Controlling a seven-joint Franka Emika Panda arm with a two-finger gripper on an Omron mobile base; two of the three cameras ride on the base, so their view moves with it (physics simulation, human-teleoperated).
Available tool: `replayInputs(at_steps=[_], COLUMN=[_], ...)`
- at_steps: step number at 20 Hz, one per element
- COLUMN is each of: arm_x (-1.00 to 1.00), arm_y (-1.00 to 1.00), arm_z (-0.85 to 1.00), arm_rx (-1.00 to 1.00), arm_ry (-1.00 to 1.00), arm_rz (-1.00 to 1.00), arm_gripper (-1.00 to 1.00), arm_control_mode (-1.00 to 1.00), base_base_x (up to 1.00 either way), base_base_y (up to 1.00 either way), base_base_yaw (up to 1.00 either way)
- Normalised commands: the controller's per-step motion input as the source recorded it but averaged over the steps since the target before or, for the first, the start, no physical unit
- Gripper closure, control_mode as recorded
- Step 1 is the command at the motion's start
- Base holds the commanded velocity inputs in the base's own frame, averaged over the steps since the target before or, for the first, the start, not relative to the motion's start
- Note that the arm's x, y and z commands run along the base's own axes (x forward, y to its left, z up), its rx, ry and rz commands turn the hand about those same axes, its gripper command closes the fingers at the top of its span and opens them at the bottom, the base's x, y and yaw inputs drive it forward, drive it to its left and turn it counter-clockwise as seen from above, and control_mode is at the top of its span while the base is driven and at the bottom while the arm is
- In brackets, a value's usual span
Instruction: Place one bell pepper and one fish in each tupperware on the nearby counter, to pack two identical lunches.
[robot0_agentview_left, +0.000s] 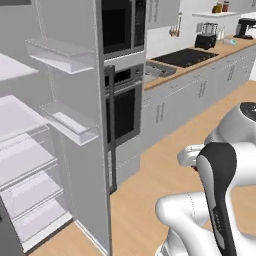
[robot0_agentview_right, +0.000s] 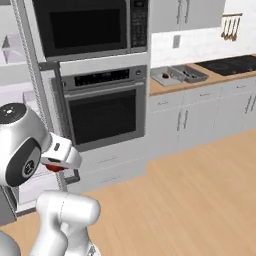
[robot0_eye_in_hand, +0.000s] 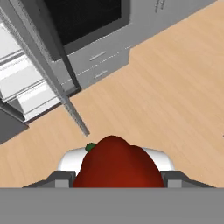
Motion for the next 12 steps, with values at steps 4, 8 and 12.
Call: replayInputs(at_steps=[4,8,12], arm_x=[0.00,0.00,0.00], arm_y=[0.00,0.00,0.00], arm_z=[0.00,0.00,0.00], arm_rx=[0.00,0.00,0.00], arm_ry=[0.00,0.00,0.00], arm_rz=[0.00,0.00,0.00], arm_gripper=[1.00,1.00,1.00], arm_control_mode=[1.00,1.00,1.00], base_base_x=[0.35,0.99,1.00], base_base_y=[-0.72,-0.37,-0.17], base_base_yaw=[-0.55,-0.40,-0.08])
